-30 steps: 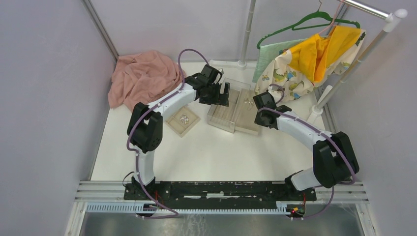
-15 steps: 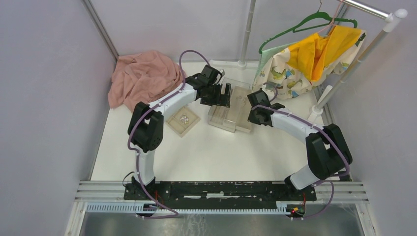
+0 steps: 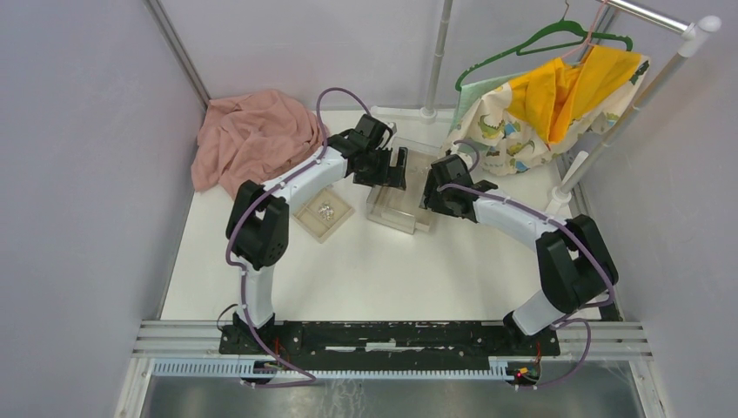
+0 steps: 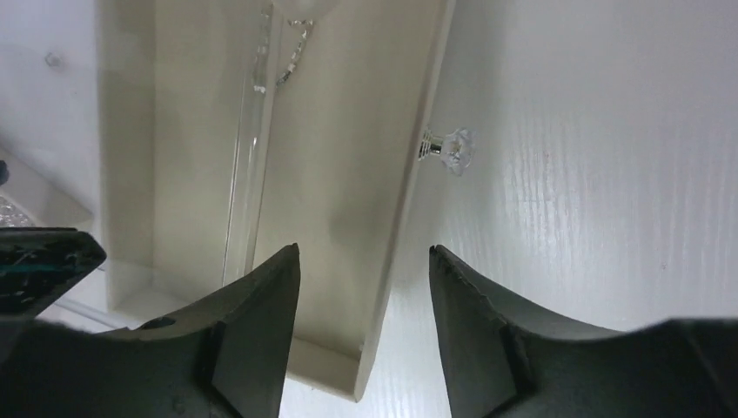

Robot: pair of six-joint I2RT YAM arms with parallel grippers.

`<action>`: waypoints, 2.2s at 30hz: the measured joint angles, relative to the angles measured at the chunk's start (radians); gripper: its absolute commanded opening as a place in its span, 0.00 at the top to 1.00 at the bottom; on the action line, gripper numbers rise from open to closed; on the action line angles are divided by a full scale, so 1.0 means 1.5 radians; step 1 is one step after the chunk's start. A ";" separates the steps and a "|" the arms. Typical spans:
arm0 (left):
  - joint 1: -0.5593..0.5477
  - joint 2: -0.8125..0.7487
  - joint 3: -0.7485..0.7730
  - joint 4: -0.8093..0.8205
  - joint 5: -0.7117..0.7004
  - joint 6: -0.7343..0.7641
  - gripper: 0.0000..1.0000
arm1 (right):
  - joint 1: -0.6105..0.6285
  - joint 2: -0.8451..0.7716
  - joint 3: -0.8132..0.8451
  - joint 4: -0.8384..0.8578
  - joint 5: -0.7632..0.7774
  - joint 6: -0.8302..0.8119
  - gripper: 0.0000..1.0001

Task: Organize the mixed jewelry

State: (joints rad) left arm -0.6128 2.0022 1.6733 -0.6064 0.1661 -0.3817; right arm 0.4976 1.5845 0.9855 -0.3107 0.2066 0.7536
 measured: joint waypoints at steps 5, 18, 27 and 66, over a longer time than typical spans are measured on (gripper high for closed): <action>0.006 0.000 0.017 -0.019 -0.004 0.007 0.00 | -0.011 -0.032 0.000 0.009 -0.007 -0.058 0.34; 0.027 0.000 0.044 -0.030 -0.002 0.009 0.00 | -0.069 -0.132 -0.109 0.049 -0.020 -0.091 1.00; 0.043 0.028 0.060 -0.017 0.032 0.009 0.00 | -0.072 -0.064 -0.110 0.112 -0.098 -0.098 1.00; 0.275 -0.158 -0.119 -0.149 -0.272 -0.104 0.25 | -0.063 -0.282 -0.189 0.089 -0.017 -0.227 0.61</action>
State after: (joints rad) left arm -0.2008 1.7645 1.4956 -0.8291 -0.2413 -0.5377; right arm 0.4030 1.1618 0.7025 -0.1776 0.1818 0.4133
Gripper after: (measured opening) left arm 0.836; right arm 0.394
